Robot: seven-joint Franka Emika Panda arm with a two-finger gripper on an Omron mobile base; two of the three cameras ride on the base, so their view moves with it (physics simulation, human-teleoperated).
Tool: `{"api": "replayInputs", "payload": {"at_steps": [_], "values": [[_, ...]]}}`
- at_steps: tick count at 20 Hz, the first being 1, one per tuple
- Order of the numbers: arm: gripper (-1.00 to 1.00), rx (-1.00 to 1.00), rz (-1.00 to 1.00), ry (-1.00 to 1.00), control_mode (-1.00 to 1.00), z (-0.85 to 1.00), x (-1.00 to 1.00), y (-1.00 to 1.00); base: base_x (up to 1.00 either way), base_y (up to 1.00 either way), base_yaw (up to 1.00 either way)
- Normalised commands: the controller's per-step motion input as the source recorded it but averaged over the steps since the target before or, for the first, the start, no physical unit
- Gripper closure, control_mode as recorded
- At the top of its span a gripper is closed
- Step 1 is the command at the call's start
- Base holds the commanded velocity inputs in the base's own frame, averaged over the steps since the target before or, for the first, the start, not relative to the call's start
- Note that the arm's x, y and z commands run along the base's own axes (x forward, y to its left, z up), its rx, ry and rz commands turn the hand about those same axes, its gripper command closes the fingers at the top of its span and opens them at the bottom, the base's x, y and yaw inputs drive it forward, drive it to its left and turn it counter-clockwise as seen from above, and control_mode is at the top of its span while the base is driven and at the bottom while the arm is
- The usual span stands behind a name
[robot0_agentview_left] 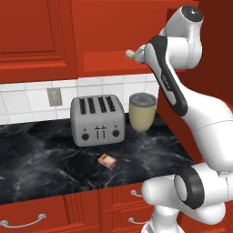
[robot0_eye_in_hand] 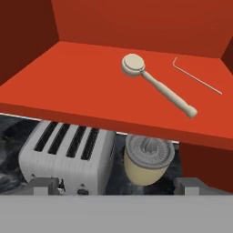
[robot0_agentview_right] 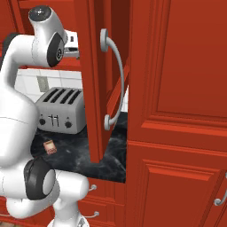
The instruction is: Pick the dish brush and bar soap from the cabinet and place them on the counter.
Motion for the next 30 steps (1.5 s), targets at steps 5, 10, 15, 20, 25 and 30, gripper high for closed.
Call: {"api": "replayInputs", "payload": {"at_steps": [5, 10, 15, 20, 25, 30], "values": [[-1.00, 0.00, 0.00, 0.00, -1.00, 0.09, 0.29, 0.00, 0.00, 0.00, 0.00], [-1.00, 0.00, 0.00, -0.04, -1.00, -0.03, 0.30, 0.00, 0.00, 0.00, 0.00], [-1.00, 0.00, 0.00, -0.09, -1.00, -0.15, 0.26, 0.00, 0.00, 0.00, 0.00], [-1.00, 0.00, 0.00, -0.10, -1.00, -0.22, 0.21, 0.00, 0.00, 0.00, 0.00], [-1.00, 0.00, 0.00, -0.02, -1.00, -0.02, 0.22, -0.03, 0.00, 0.00, 0.00], [-1.00, 0.00, 0.00, 0.01, -1.00, 0.07, 0.24, -0.11, 0.00, 0.00, 0.00]]}}
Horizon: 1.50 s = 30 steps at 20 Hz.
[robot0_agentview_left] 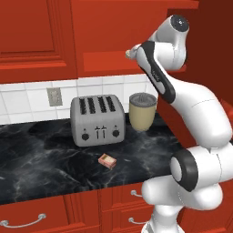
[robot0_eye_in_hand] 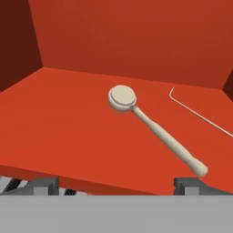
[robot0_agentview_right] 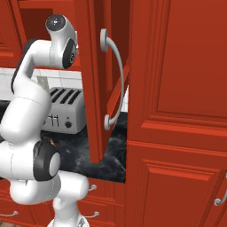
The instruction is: Pick the dish brush and bar soap from the cabinet and place them on the counter.
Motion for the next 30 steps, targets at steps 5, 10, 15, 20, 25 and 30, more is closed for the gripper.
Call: {"api": "replayInputs", "payload": {"at_steps": [5, 10, 15, 20, 25, 30], "values": [[-1.00, 0.00, 0.00, 0.02, -1.00, 0.10, 0.26, -0.12, 0.00, 0.00, 0.00], [-1.00, 0.00, 0.00, 0.00, -1.00, 0.00, 0.28, -0.05, 0.00, 0.00, 0.00], [-1.00, 0.00, 0.03, 0.00, -1.00, -0.13, 0.26, 0.00, 0.00, 0.00, 0.00], [-1.00, 0.00, 0.08, 0.00, -1.00, -0.12, 0.26, 0.00, 0.00, 0.00, 0.00], [-1.00, -0.01, 0.07, 0.00, -1.00, -0.06, 0.25, -0.02, 0.00, 0.00, 0.00], [-1.00, -0.04, 0.03, 0.00, -1.00, -0.03, 0.18, -0.02, 0.00, 0.00, 0.00]]}}
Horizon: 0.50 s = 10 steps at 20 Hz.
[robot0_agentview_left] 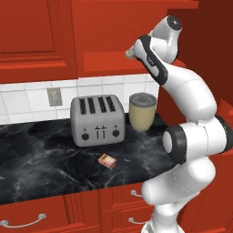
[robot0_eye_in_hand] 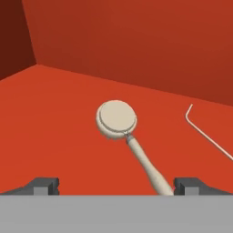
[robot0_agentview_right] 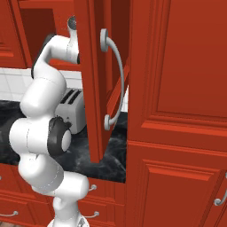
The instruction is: Pick the dish brush and bar soap from the cabinet and place them on the counter.
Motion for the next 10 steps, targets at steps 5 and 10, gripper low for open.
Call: {"api": "replayInputs", "payload": {"at_steps": [5, 10], "values": [[-1.00, -0.06, 0.00, 0.00, -1.00, -0.02, 0.18, -0.04, 0.00, 0.00, 0.00], [-1.00, -0.04, 0.00, 0.00, -1.00, -0.03, 0.19, 0.00, 0.00, 0.00, 0.00]]}}
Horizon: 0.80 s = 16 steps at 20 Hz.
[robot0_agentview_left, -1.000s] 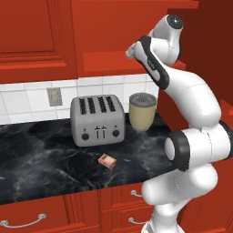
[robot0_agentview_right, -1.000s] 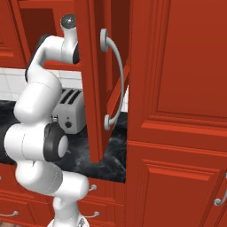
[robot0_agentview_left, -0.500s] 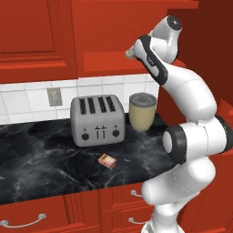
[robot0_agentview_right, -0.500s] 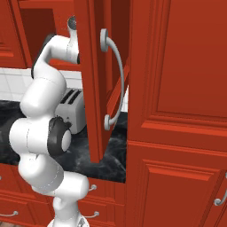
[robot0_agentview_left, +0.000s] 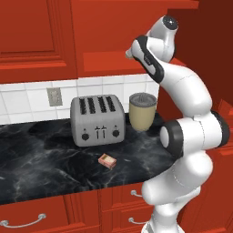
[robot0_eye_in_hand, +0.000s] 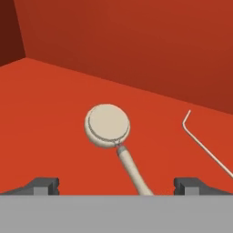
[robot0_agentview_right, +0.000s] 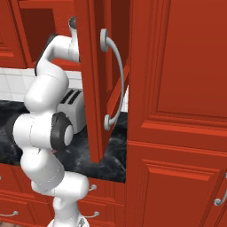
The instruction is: Pick the dish brush and bar soap from the cabinet and place them on the counter.
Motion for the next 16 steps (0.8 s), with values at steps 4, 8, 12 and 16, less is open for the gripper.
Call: {"api": "replayInputs", "payload": {"at_steps": [4, 8, 12, 16], "values": [[-1.00, -0.01, 0.00, 0.00, -1.00, -0.13, 0.19, 0.00, 0.00, 0.00, 0.00], [-1.00, 0.00, 0.00, 0.01, -1.00, -0.12, 0.23, 0.00, 0.00, 0.00, 0.00], [-1.00, 0.00, 0.00, 0.02, -1.00, -0.10, 0.28, 0.00, 0.00, 0.00, 0.00], [-1.00, 0.00, 0.00, 0.04, -1.00, -0.07, 0.32, 0.00, 0.00, 0.00, 0.00]]}}
